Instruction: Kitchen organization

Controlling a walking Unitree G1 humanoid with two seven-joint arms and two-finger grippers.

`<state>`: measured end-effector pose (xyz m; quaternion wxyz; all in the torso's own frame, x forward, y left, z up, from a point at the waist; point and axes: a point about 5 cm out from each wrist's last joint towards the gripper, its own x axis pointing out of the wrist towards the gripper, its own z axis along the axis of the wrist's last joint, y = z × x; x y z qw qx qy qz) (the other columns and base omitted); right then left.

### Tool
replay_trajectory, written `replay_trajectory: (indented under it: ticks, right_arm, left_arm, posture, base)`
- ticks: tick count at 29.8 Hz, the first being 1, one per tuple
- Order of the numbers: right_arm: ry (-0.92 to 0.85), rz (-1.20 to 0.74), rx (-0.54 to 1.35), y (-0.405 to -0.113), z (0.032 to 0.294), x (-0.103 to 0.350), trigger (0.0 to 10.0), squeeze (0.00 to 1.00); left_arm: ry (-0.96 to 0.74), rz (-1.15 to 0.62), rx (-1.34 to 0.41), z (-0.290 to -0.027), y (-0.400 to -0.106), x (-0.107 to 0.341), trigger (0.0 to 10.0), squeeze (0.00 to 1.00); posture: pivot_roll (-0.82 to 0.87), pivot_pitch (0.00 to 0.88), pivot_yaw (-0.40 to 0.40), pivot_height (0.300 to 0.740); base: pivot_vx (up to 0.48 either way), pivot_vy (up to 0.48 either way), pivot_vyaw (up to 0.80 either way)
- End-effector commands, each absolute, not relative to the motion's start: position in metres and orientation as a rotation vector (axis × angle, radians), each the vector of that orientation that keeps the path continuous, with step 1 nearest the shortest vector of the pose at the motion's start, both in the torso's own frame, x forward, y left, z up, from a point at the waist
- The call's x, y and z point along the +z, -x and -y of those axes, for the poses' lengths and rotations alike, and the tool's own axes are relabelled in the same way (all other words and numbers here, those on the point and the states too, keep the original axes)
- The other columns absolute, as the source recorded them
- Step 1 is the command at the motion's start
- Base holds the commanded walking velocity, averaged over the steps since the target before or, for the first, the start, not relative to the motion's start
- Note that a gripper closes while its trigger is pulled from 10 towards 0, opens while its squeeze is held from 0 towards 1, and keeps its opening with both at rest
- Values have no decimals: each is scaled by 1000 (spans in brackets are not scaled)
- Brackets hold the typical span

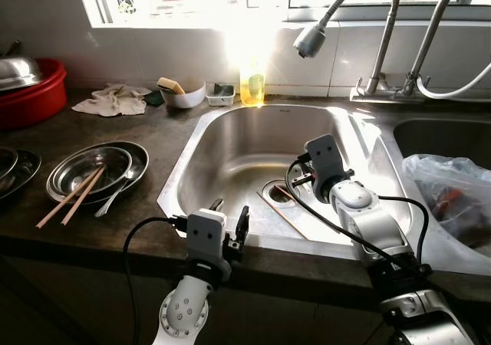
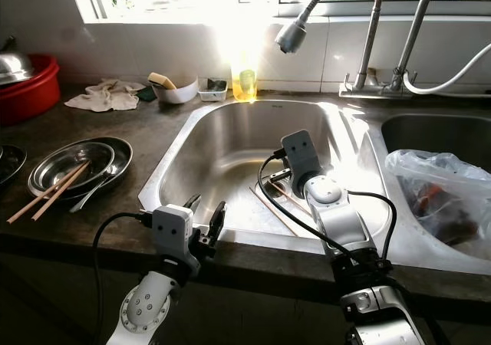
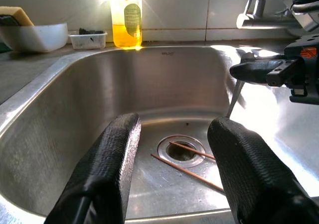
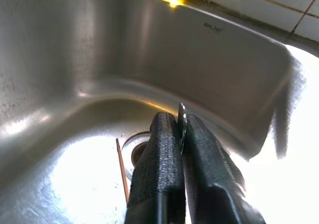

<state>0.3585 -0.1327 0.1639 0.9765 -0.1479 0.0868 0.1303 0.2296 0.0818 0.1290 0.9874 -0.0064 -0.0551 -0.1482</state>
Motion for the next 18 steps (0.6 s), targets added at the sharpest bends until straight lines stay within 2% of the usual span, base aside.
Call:
replay_trajectory:
  ticks: [1,9,10,18]
  right_arm:
    - [321,-186,273,-358,133,162,10000,1000]
    - [294,-181,244,-355,132,157,10000,1000]
    - [258,-156,228,-351,131,159,10000,0]
    - [197,-75,232,-344,128,170,10000,0]
  left_arm:
    - [17,119,-277,-84,-228,132,10000,0]
    - [45,108,-267,-85,-230,131,10000,0]
    - [70,113,-274,-84,-230,132,10000,0]
    - [45,108,-249,-84,-231,130,10000,0]
  posture:
    - [58,24,-13,740]
    - [56,17,-12,740]
    - [50,11,-8,740]
    - [42,14,0,740]
  base:
    - [0,0,0]
    - [0,0,0]
    - [0,0,0]
    - [0,0,0]
